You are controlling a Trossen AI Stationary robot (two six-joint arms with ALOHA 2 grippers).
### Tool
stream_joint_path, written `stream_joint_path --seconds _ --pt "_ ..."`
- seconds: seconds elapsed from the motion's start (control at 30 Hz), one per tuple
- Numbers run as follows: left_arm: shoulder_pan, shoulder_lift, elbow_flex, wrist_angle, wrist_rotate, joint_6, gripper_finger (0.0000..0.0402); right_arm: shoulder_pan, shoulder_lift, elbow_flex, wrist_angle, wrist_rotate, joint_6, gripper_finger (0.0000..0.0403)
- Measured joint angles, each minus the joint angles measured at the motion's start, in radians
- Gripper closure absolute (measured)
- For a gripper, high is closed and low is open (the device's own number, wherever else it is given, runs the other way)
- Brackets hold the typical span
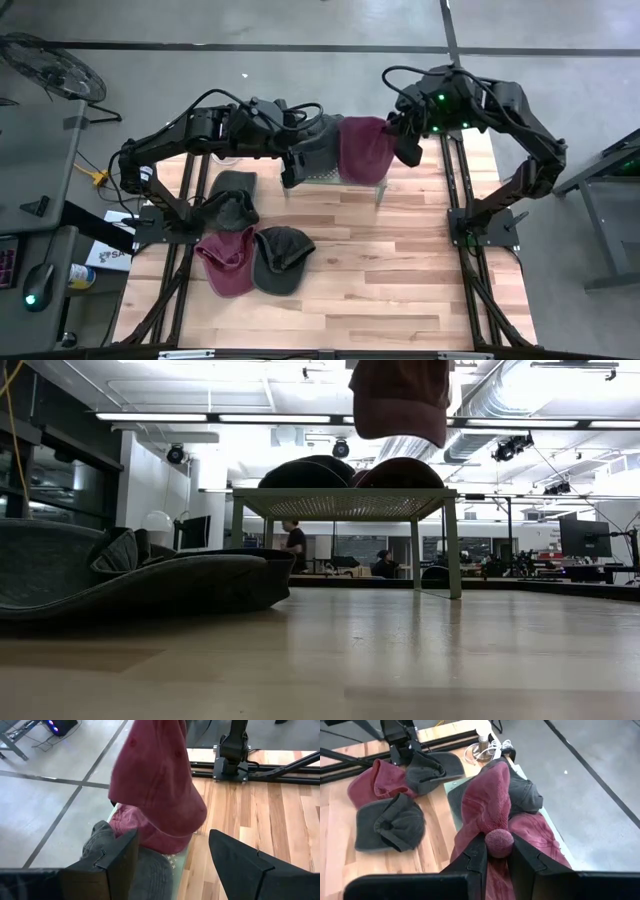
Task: Pick & Place hat
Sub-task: Stack the right dark red cap on the other dark red cap on the shelf
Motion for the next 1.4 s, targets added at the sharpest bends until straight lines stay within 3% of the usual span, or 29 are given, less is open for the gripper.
stream_joint_path --seconds 1.4 --pt "0.0 0.0 0.0 -0.022 -0.01 -0.022 0.0166 -0.172 0.05 -0.015 -0.02 -0.2 -0.102 0.0358"
